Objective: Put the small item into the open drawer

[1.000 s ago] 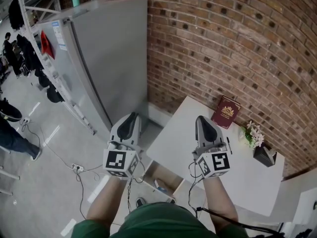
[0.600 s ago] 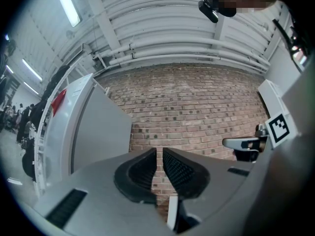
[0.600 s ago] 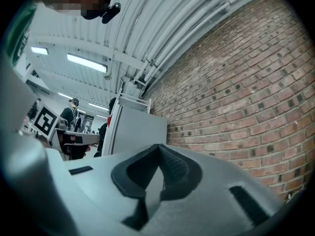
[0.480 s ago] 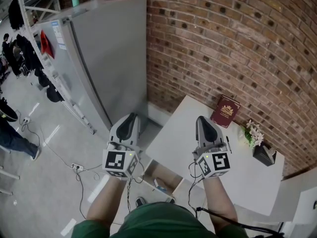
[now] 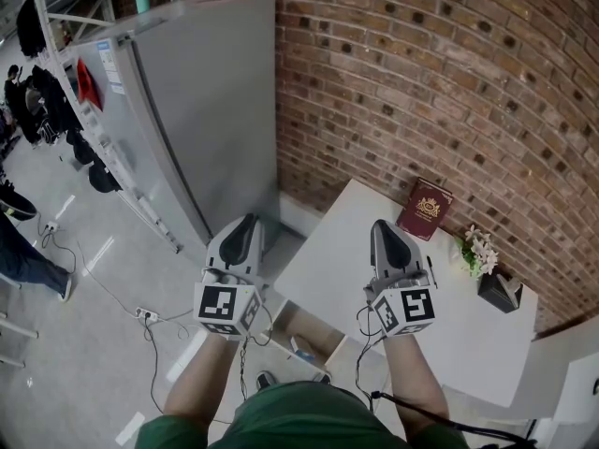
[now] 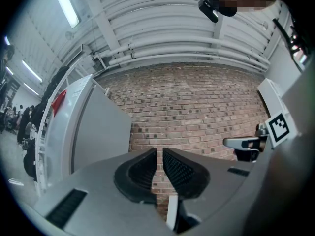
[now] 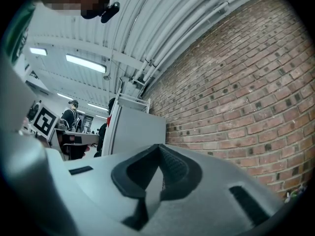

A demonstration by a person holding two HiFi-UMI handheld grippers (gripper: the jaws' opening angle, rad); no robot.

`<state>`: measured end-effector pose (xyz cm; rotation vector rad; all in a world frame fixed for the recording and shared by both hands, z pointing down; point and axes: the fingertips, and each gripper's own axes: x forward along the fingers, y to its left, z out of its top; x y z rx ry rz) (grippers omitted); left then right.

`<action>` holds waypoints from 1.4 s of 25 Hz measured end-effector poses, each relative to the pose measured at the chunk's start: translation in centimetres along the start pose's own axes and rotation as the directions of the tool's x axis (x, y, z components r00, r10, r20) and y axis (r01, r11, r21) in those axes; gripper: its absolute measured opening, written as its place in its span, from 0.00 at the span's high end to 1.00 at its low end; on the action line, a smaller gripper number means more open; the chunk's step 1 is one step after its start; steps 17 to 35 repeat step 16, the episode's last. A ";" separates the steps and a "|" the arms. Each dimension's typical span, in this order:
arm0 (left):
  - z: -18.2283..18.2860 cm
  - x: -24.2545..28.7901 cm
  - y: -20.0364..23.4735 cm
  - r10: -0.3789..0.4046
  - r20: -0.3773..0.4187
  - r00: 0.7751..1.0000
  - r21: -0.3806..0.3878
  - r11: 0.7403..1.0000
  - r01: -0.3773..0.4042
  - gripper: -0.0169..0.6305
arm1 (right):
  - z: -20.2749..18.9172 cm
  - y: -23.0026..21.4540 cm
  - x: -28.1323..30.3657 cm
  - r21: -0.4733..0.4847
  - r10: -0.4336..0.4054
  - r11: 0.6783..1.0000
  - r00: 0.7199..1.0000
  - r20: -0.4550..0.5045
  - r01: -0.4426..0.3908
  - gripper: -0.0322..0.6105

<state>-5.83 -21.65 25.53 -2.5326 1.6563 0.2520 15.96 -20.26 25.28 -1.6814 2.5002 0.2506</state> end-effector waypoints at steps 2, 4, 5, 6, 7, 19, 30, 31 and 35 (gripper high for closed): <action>-0.1 0.0 -0.2 0.002 -0.001 1.000 0.001 1.000 -0.002 0.91 | -0.1 -0.2 -0.1 0.002 0.001 1.000 1.000 0.000 -0.001 0.95; -0.2 0.1 -0.4 0.004 -0.003 1.000 0.003 1.000 -0.004 0.91 | -0.2 -0.5 -0.2 0.002 0.003 1.000 1.000 -0.001 -0.003 0.95; -0.3 0.1 -0.5 0.005 -0.004 1.000 0.004 1.000 -0.005 0.91 | -0.3 -0.6 -0.3 0.003 0.004 1.000 1.000 -0.002 -0.004 0.95; -0.3 0.1 -0.6 0.006 -0.005 1.000 0.004 1.000 -0.006 0.91 | -0.4 -0.7 -0.3 0.005 0.004 1.000 1.000 -0.001 -0.004 0.95; -0.4 0.2 -0.7 0.006 -0.006 1.000 0.005 1.000 -0.006 0.91 | -0.4 -0.8 -0.3 0.006 0.005 1.000 1.000 -0.002 -0.005 0.95; -0.6 0.8 -1.8 0.015 -0.012 1.000 0.013 1.000 -0.015 0.91 | -0.6 -2.2 -0.7 0.012 0.014 1.000 1.000 -0.004 -0.014 0.95; -0.6 0.8 -1.8 0.015 -0.012 1.000 0.013 1.000 -0.015 0.91 | -0.6 -2.2 -0.7 0.012 0.014 1.000 1.000 -0.004 -0.014 0.95; -0.6 0.8 -1.8 0.015 -0.012 1.000 0.013 1.000 -0.015 0.91 | -0.6 -2.2 -0.7 0.012 0.014 1.000 1.000 -0.004 -0.014 0.95; -0.6 0.8 -1.8 0.015 -0.012 1.000 0.013 1.000 -0.015 0.91 | -0.6 -2.2 -0.7 0.012 0.014 1.000 1.000 -0.004 -0.014 0.95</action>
